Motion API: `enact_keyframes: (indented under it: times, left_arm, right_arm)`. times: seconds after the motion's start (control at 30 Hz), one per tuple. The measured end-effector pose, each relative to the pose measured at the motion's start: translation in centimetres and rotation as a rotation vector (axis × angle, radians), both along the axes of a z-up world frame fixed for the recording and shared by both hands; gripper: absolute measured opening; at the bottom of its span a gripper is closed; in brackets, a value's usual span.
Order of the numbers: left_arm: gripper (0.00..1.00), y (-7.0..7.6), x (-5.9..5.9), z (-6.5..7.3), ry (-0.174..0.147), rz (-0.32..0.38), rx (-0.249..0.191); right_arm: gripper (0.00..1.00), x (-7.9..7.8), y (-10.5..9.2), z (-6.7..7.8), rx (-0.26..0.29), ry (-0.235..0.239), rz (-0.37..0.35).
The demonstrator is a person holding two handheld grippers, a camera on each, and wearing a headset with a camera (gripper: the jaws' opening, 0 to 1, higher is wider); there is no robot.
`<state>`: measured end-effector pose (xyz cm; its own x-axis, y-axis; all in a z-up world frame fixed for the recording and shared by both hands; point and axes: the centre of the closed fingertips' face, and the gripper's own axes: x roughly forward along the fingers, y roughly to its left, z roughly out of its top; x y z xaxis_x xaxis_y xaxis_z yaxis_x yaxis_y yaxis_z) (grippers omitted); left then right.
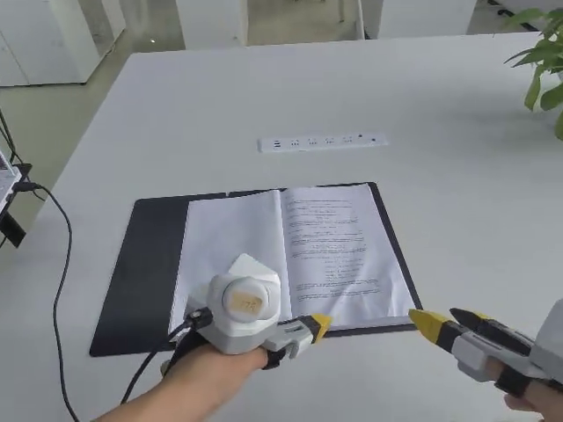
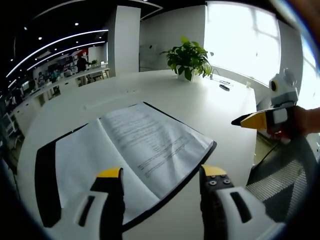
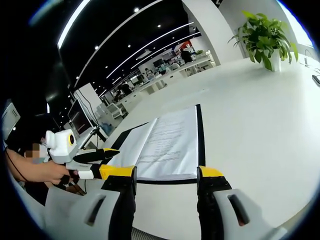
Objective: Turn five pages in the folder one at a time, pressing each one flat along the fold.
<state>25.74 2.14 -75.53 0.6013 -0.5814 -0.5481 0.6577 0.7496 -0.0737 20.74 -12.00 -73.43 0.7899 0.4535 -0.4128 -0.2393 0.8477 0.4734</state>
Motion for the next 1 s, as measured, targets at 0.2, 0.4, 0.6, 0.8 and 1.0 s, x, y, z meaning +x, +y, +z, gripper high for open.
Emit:
enact_keyframes:
  times: [0.2,0.4,0.6,0.8,1.0]
  left_arm:
    - [0.58,-2.5,1.0,-1.3,-0.006,-0.005,0.002]
    - [0.57,-4.3,2.1,-2.7,-0.029,0.009,0.013]
    - [0.56,-5.6,3.0,-3.5,-0.067,0.022,0.030]
    - [0.55,-6.7,3.2,-4.4,-0.077,0.027,0.035]
    - [0.53,-6.7,3.1,-5.0,-0.084,0.049,0.051]
  right_arm:
    - [0.46,0.3,0.0,-0.5,0.000,0.003,0.002]
    - [0.45,0.8,0.0,-1.0,-0.008,0.003,0.018]
    - [0.45,1.1,0.1,-1.3,-0.008,0.002,0.030]
    - [0.44,1.4,-0.1,-1.7,-0.006,0.007,0.028]
    - [0.44,1.5,0.0,-2.0,-0.003,0.014,0.029]
